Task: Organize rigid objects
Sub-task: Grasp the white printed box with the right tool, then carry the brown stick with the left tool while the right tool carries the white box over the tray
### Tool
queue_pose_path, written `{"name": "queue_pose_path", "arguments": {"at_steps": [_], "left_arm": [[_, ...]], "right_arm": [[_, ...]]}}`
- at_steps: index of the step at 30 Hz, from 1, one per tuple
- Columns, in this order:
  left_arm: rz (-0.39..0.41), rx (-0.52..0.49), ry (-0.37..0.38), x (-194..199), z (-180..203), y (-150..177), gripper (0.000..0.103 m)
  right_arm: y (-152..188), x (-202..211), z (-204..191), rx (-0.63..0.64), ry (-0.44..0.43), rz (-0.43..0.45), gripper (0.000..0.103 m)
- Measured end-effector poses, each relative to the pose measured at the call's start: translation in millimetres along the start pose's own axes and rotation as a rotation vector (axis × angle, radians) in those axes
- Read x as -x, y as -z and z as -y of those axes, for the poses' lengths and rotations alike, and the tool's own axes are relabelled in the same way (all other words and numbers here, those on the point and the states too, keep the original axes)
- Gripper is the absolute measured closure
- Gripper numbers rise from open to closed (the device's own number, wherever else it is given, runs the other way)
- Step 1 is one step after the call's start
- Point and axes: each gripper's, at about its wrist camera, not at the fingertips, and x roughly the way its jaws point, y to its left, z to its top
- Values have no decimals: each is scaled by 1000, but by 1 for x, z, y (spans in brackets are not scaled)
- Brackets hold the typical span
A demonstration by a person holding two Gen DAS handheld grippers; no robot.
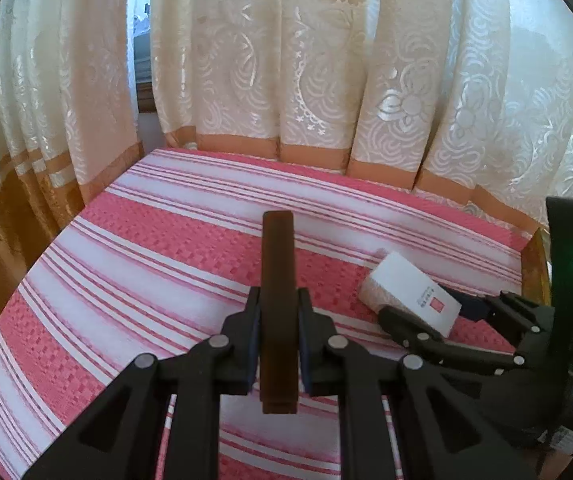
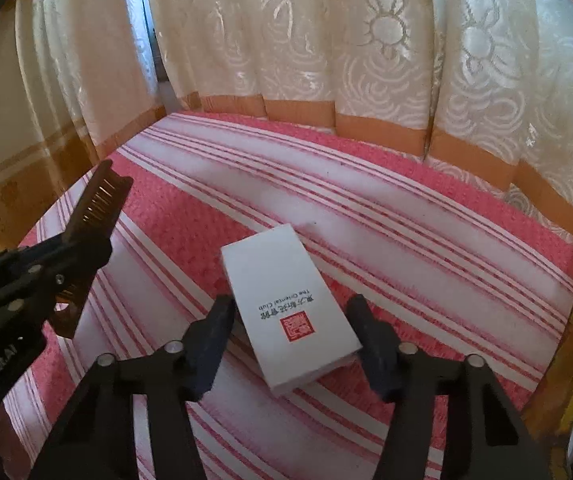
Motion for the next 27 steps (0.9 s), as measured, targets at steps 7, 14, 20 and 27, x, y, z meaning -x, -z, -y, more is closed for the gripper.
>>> {"name": "queue_pose_path", "arguments": {"at_steps": [7, 14, 20, 27], "left_arm": [[22, -18, -40, 0, 4, 1, 90], [68, -53, -52, 6, 19, 4, 90], [124, -85, -57, 13, 35, 9, 90], [173, -81, -48, 23, 43, 12, 90]], "right_arm": [[7, 17, -3, 7, 27, 68, 59], [34, 70, -2, -19, 83, 264, 59], [55, 100, 5, -76, 140, 362, 59], [68, 115, 16, -129, 167, 388, 59]]}}
